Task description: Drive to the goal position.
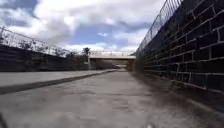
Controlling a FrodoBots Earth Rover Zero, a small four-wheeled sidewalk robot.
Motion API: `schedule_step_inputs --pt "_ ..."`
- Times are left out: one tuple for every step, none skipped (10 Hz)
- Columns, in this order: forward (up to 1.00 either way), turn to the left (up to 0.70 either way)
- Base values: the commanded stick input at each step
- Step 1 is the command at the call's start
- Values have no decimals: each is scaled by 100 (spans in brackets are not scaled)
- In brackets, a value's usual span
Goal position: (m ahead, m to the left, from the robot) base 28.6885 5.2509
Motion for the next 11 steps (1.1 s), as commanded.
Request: schedule_step_inputs --pt "100 -13" --pt "100 -3" --pt "100 0" --pt "100 0" --pt "100 0" --pt "100 0" --pt "100 0" --pt "100 0" --pt "100 0" --pt "100 0" --pt "100 0"
